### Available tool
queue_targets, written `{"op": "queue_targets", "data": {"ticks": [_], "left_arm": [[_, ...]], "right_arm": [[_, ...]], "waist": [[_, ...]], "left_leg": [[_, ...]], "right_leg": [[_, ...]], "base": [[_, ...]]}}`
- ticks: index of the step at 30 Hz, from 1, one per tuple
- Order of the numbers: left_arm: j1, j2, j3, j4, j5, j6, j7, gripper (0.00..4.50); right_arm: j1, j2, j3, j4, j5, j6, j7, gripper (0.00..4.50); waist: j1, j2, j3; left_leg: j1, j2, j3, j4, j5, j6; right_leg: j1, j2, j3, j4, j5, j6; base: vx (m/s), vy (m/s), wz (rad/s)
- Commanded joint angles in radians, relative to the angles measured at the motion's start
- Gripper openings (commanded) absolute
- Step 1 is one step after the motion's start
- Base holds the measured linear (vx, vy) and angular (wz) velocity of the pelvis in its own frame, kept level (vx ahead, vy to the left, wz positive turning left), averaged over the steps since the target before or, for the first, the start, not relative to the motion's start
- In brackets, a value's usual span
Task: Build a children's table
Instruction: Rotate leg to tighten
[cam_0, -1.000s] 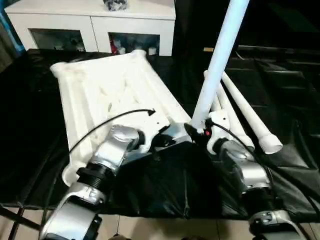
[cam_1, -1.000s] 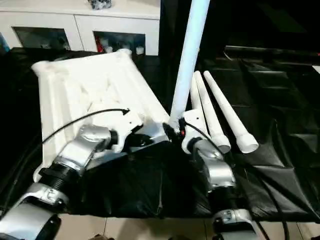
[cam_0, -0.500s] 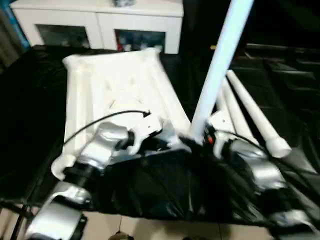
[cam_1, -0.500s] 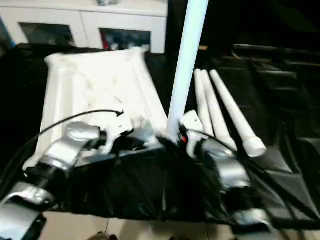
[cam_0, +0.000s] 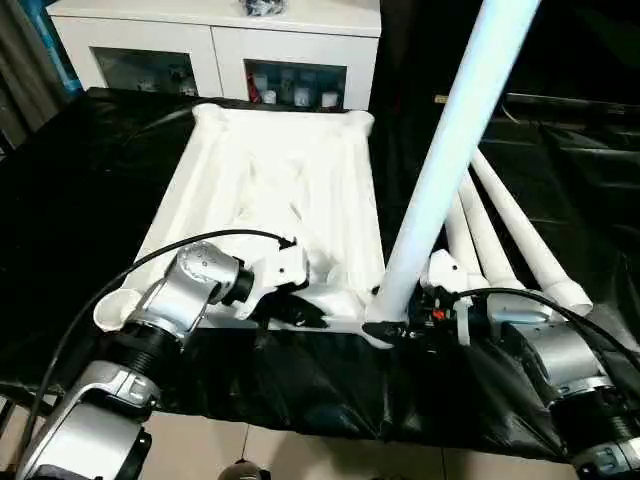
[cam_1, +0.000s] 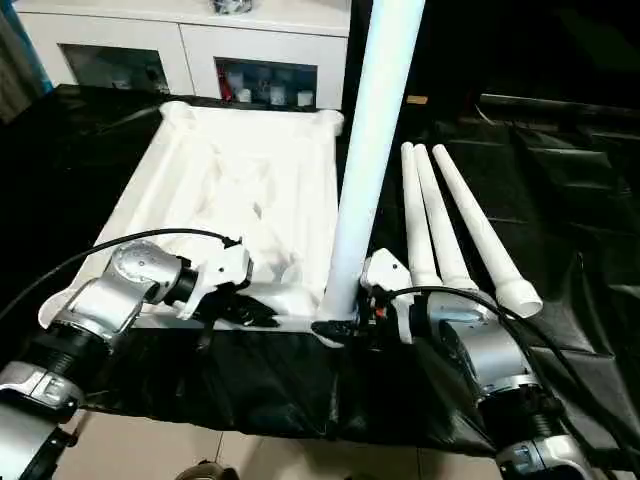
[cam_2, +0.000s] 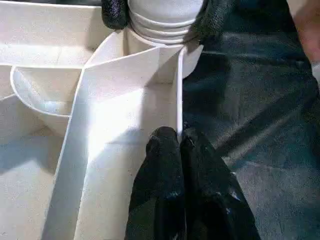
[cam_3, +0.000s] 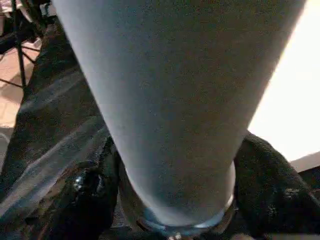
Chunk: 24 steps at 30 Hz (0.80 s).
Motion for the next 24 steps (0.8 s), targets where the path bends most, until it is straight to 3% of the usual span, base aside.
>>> {"op": "queue_targets", "data": {"ticks": [1, 6, 9, 10, 11, 13, 15, 18, 24], "left_arm": [[-0.010, -0.019, -0.013, 0.001, -0.015, -0.009, 0.017, 0.00], [-0.011, -0.052, 0.006, 0.007, -0.021, 0.047, 0.077, 0.00], [-0.012, -0.097, 0.029, -0.007, -0.017, 0.117, 0.171, 0.00], [-0.009, -0.110, 0.035, -0.017, -0.015, 0.143, 0.200, 0.00], [-0.006, -0.125, 0.039, -0.029, -0.013, 0.170, 0.227, 0.00], [0.001, -0.146, 0.041, -0.048, -0.003, 0.212, 0.275, 0.00], [0.010, -0.198, 0.056, -0.072, 0.001, 0.273, 0.362, 0.00], [0.027, -0.262, 0.059, -0.108, 0.012, 0.321, 0.453, 0.00], [0.037, -0.280, 0.023, -0.131, 0.041, 0.316, 0.491, 0.00]], "right_arm": [[0.016, 0.015, 0.045, -0.038, 0.016, 0.004, 0.048, 2.82], [0.022, 0.071, 0.017, -0.001, 0.006, 0.021, -0.075, 2.72], [0.003, 0.155, -0.036, 0.069, -0.025, 0.020, -0.274, 2.71], [-0.004, 0.180, -0.052, 0.091, -0.035, 0.021, -0.338, 2.71], [-0.016, 0.208, -0.069, 0.118, -0.038, 0.026, -0.398, 2.70], [-0.036, 0.254, -0.095, 0.158, -0.044, 0.031, -0.496, 2.70], [-0.070, 0.317, -0.129, 0.218, -0.046, 0.040, -0.625, 2.70], [-0.099, 0.378, -0.129, 0.264, -0.061, 0.036, -0.706, 2.70], [-0.121, 0.409, -0.112, 0.299, -0.094, -0.011, -0.717, 2.69]], "waist": [[-0.003, -0.004, -0.067], [-0.004, -0.001, -0.064], [-0.009, -0.009, -0.061], [-0.015, -0.006, -0.059], [-0.024, -0.010, -0.058], [-0.036, -0.010, -0.058], [-0.044, -0.009, -0.058], [-0.052, -0.011, -0.059], [-0.051, -0.007, -0.062]], "left_leg": [[0.019, 0.051, -0.018, -0.066, -0.161, 0.060], [0.019, 0.051, -0.019, -0.068, -0.174, 0.053], [0.025, 0.050, -0.022, -0.073, -0.230, 0.018], [0.022, 0.048, -0.025, -0.076, -0.244, 0.000], [0.017, 0.046, -0.028, -0.079, -0.260, -0.013], [0.021, 0.044, -0.029, -0.079, -0.278, -0.020], [0.020, 0.043, -0.030, -0.078, -0.283, -0.018], [0.021, 0.042, -0.026, -0.075, -0.273, -0.006], [0.016, 0.040, -0.025, -0.074, -0.250, 0.014]], "right_leg": [[0.049, -0.066, 0.055, -0.057, -0.109, -0.249], [0.047, -0.066, 0.055, -0.061, -0.131, -0.250], [0.043, -0.073, 0.056, -0.074, -0.260, -0.222], [0.044, -0.073, 0.055, -0.077, -0.306, -0.209], [0.047, -0.073, 0.053, -0.081, -0.351, -0.188], [0.042, -0.071, 0.054, -0.086, -0.377, -0.175], [0.041, -0.070, 0.054, -0.089, -0.379, -0.174], [0.039, -0.067, 0.055, -0.091, -0.365, -0.177], [0.042, -0.062, 0.055, -0.085, -0.285, -0.182]], "base": [[0.000, 0.000, 0.00], [0.000, 0.000, 0.00], [0.000, 0.000, 0.00], [0.000, 0.000, 0.00], [0.000, 0.000, 0.00], [0.000, 0.000, 0.00], [0.000, 0.000, 0.00], [0.000, 0.000, 0.00], [0.000, 0.000, 0.00]]}}
